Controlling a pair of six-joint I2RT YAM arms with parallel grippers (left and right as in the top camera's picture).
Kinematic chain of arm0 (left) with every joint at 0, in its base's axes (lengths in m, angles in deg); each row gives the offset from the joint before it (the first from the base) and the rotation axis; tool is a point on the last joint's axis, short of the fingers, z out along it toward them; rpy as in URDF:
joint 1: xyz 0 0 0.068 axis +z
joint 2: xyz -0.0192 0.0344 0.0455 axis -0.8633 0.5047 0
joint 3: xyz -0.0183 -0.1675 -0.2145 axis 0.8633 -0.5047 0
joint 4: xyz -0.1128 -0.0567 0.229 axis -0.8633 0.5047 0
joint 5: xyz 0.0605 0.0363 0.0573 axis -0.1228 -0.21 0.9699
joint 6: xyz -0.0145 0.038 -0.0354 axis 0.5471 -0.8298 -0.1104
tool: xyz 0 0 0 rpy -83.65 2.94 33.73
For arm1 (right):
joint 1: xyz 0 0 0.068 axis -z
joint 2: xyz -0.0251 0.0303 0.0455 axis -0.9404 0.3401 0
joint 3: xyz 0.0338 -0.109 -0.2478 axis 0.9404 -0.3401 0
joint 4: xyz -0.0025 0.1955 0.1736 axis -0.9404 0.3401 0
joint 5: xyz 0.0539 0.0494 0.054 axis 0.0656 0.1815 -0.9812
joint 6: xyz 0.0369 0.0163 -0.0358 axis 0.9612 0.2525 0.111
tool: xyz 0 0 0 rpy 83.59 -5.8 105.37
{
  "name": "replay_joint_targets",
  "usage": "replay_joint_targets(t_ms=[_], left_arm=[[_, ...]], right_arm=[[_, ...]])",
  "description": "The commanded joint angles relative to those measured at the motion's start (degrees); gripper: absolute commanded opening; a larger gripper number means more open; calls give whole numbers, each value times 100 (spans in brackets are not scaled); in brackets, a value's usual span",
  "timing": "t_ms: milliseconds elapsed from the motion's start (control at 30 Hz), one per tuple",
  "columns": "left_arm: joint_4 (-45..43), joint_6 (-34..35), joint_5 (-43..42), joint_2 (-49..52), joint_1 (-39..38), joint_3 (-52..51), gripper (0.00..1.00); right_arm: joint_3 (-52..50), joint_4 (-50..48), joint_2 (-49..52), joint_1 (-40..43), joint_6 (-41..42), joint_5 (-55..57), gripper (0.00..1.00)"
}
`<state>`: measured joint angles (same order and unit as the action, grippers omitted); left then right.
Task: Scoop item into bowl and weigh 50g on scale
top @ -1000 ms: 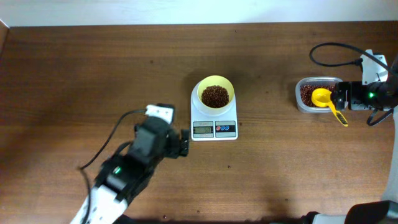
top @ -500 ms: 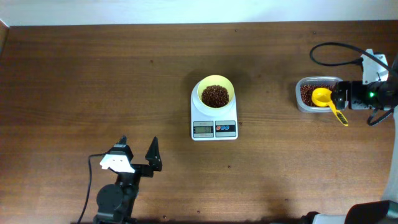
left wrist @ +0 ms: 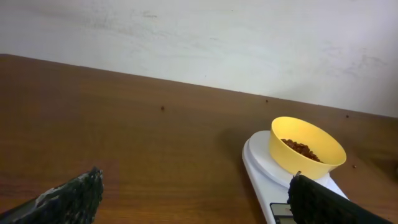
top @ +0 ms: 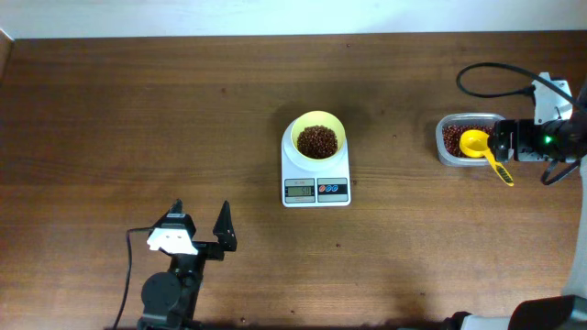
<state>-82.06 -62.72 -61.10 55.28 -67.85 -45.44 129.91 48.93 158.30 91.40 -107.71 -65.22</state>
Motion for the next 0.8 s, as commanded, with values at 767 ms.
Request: replay_joint_targets(t_ms=[767], left_arm=[[-11, -1786, 44, -59, 345, -61, 99]], right_arm=[[74, 2, 0, -31, 4, 9, 99]])
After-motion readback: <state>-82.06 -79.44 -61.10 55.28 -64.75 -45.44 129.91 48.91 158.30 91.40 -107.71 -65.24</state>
